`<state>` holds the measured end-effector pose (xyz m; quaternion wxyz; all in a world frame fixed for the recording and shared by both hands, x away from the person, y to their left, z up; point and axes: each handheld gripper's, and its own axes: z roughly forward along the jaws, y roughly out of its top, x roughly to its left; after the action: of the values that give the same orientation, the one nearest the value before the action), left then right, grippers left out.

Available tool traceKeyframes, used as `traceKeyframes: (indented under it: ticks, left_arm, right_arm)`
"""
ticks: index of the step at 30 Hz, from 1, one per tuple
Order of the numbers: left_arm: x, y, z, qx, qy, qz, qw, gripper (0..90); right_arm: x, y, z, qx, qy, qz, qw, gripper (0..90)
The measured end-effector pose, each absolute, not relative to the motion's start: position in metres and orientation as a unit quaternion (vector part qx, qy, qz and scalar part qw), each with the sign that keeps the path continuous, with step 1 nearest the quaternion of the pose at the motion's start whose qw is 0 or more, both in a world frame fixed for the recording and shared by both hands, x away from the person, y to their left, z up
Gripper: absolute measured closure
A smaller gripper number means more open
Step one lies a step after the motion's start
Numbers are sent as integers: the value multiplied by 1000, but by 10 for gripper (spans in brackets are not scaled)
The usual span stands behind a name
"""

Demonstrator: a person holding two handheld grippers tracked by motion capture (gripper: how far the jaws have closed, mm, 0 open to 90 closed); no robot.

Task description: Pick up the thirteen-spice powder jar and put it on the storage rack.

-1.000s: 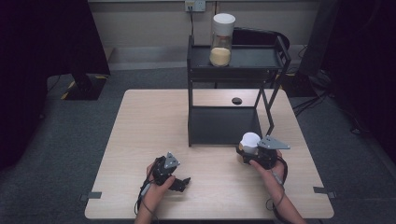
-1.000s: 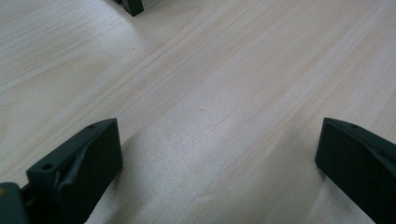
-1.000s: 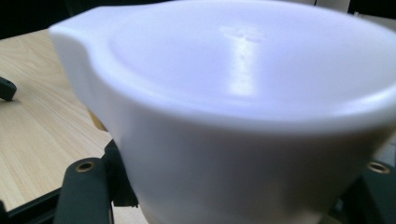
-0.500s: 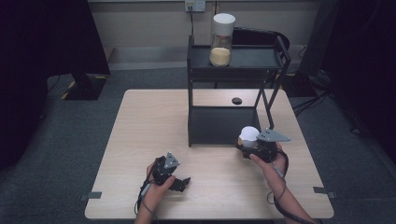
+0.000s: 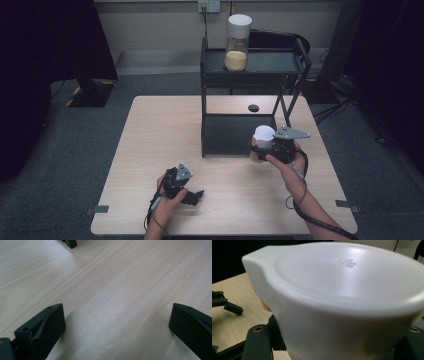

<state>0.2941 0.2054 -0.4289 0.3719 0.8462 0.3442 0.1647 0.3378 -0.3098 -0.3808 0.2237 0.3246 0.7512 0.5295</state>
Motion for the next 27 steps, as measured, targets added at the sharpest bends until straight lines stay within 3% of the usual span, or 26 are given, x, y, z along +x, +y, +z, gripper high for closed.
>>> traceKeyframes:
  ticks: [27]
  left_arm:
    - [294,205,-429,846,344,165,371,0]
  right_arm:
    - [358,-313,-297,314,756,525,234,308]
